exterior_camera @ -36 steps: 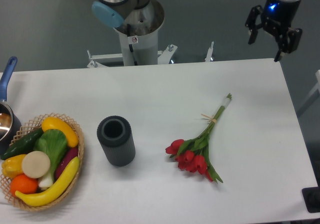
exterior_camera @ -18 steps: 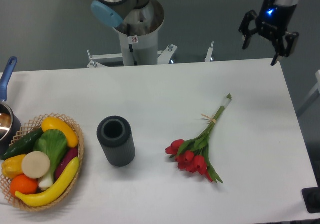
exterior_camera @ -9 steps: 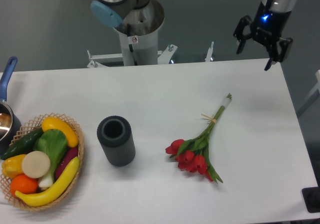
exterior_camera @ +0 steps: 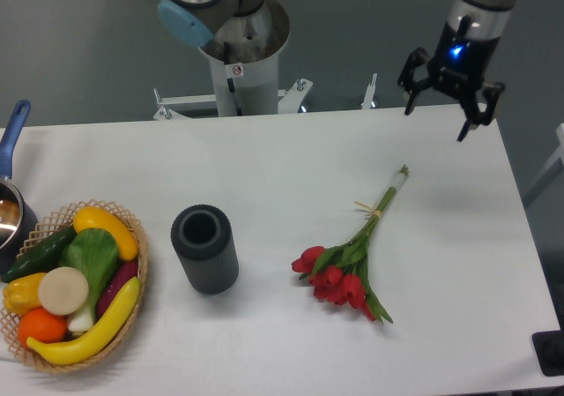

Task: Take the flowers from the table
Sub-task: 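Move the open gripper down toward the tulip stems near the twine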

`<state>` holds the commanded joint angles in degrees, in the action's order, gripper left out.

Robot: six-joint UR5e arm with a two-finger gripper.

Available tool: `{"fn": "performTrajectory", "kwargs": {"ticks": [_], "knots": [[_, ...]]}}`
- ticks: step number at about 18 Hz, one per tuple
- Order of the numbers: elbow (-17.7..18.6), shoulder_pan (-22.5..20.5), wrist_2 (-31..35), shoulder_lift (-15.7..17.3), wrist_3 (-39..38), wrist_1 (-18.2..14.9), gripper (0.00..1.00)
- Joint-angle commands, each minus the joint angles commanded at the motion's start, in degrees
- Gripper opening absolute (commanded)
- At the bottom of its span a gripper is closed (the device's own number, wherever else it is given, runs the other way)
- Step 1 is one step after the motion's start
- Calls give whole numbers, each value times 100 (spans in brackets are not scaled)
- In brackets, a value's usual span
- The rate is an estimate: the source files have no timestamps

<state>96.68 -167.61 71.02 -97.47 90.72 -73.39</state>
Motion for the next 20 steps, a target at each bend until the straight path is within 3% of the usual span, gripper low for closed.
{"fn": "performTrajectory", "kwargs": {"ticks": [5,11,20], "knots": [[-97,431,-9,-325,-985,140,100],[263,651,588,-562,-1197,1142,100],[299,994,721,-1265,-1197,1292,100]]}}
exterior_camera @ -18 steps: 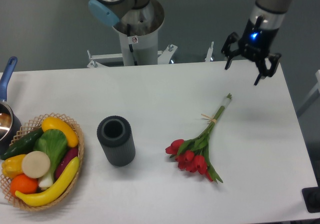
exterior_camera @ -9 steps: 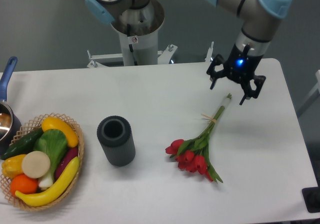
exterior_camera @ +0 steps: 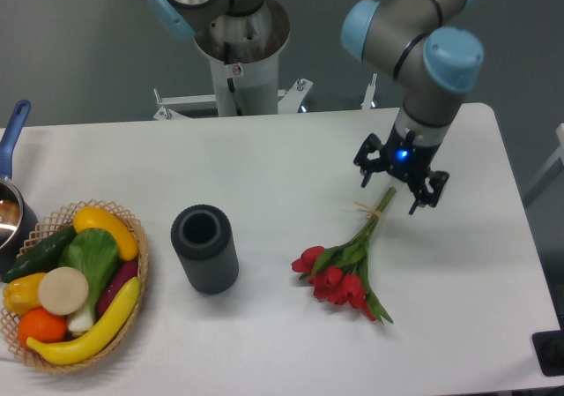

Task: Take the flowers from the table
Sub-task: 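Move the open gripper down toward the tulip stems near the twine, then lower the gripper around the tulip stems and close it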

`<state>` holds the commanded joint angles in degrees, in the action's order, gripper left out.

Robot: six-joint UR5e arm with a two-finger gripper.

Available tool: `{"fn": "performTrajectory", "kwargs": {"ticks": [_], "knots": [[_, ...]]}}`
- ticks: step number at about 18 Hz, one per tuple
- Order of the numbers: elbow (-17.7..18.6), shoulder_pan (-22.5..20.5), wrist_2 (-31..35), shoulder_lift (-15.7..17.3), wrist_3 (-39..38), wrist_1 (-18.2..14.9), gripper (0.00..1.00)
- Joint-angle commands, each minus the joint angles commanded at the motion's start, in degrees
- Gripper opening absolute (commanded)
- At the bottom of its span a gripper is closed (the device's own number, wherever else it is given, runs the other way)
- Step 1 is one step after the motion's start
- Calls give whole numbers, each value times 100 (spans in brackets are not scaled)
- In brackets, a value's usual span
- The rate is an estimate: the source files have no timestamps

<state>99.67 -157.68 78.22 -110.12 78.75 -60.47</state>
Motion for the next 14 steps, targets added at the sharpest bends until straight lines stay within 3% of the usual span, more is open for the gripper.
{"fn": "performTrajectory", "kwargs": {"ticks": [2,5,10,14], "knots": [[26,87,-18,-159,-9,211,100],[26,106,-35,-334,-158,246,100],[35,299,-88,-616,-588,720,100],[9,325,-88,-713,-615,800,100]]}}
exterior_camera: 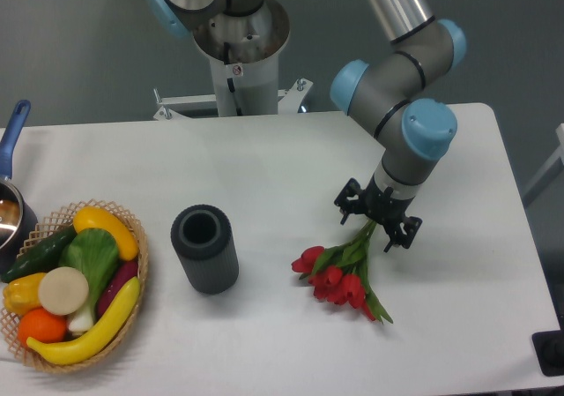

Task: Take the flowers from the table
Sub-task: 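Lower the gripper around the tulip stems and close it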

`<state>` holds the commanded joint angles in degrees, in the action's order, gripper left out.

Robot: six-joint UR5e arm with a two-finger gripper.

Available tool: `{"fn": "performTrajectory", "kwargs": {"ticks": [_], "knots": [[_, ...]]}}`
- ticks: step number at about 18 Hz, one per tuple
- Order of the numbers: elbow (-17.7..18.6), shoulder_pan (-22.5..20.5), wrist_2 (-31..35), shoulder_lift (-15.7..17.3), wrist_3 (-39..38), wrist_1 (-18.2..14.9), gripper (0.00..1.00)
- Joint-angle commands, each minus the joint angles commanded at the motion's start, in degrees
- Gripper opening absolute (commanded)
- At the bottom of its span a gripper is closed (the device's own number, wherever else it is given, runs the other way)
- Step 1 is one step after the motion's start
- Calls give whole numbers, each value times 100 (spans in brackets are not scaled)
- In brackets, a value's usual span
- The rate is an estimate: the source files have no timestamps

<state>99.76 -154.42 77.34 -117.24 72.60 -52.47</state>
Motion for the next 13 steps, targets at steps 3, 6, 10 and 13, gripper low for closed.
{"fn": "performTrajectory", "kwargs": {"ticks": [3,6,10,13], "knots": [[26,0,0,-36,9,26,100],[44,44,17,-62,0,35,100],[70,62,35,-123,-62,35,100],[70,105,35,-150,-88,53,100]]}}
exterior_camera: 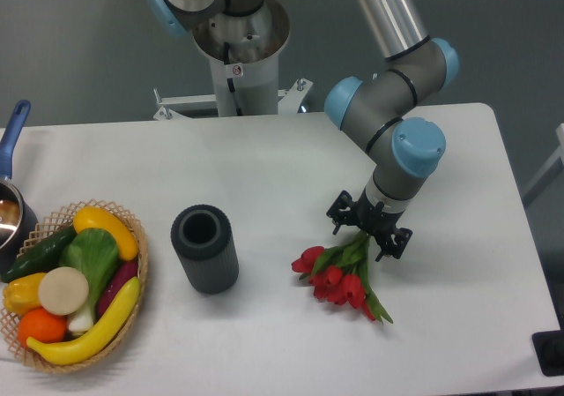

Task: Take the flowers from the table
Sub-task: 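Lower the gripper around the tulip stems and close it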

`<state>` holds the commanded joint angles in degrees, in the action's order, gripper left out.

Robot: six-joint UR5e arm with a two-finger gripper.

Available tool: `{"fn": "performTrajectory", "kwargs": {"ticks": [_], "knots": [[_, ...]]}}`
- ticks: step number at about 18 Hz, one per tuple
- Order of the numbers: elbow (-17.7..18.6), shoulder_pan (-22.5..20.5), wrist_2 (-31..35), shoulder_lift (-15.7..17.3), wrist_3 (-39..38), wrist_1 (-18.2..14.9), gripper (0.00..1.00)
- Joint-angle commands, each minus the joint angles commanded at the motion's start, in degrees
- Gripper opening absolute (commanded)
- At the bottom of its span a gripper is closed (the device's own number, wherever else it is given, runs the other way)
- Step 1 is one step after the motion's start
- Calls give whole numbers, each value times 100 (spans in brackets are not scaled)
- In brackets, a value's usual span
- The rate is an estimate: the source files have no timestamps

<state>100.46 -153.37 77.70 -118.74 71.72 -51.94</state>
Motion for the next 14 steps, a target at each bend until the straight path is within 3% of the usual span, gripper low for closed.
{"fn": "performTrajectory", "kwargs": {"ticks": [3,6,11,14], "knots": [[9,27,9,-27,-9,114,96],[9,27,17,-27,-114,149,76],[-26,27,18,-18,-88,150,59],[-44,18,18,-9,-114,141,41]]}}
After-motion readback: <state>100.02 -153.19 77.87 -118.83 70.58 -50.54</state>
